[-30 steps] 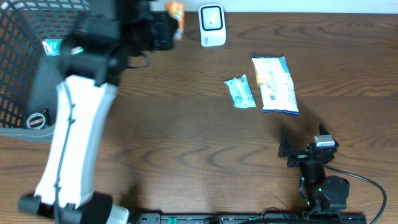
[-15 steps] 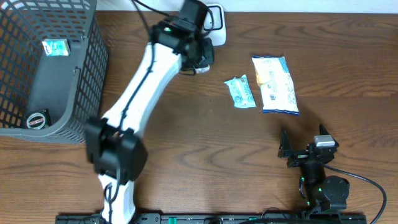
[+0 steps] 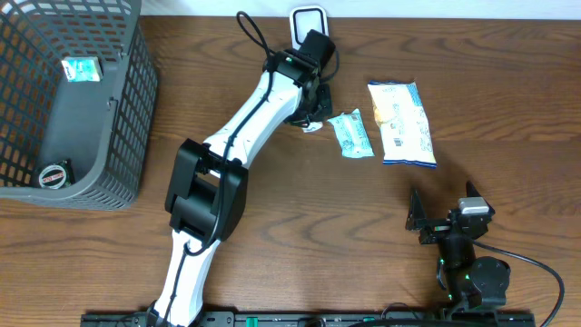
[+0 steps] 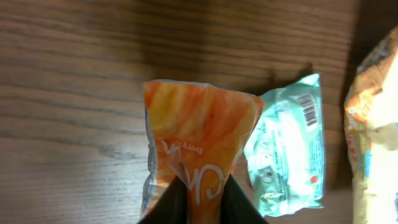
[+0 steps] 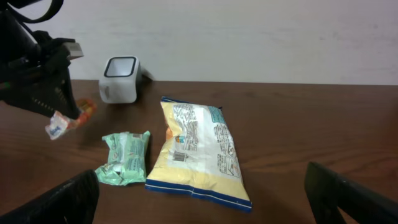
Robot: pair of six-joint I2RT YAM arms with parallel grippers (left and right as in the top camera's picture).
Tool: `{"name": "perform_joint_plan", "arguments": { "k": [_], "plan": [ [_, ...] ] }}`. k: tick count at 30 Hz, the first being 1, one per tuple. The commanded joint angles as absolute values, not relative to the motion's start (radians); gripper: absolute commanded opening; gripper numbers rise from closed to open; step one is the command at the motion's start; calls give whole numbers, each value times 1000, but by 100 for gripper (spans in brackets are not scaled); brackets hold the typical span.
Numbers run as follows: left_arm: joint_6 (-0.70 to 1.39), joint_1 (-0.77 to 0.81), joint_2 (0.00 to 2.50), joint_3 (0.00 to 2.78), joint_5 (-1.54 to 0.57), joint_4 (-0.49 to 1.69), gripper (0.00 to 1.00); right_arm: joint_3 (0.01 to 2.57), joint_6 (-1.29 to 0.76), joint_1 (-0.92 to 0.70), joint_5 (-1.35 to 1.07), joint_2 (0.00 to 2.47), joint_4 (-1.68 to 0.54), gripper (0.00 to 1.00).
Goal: Scan the item barcode
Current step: 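Hold the orange box under the scanner and release it on the table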
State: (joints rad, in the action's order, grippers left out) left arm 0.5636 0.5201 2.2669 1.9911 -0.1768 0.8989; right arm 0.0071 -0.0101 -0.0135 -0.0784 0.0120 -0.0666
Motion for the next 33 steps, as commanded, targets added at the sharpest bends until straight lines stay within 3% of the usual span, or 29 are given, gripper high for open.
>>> {"name": "perform_joint_plan", "arguments": {
  "k": [1, 12, 21, 33],
  "plan": [
    [570, 535, 2279, 1997, -163, 888, 52, 6, 1, -20, -81, 7, -71, 99],
    [464, 508, 2223, 2017, -165, 881, 61, 6, 1, -20, -81, 7, -71, 99],
    [309, 466, 1989, 2017, -167, 918, 61, 6, 1, -20, -81, 7, -71, 99],
    [243, 415, 1946, 2016, -164, 953, 61, 6, 1, -20, -81, 7, -71, 99]
  ]
}}
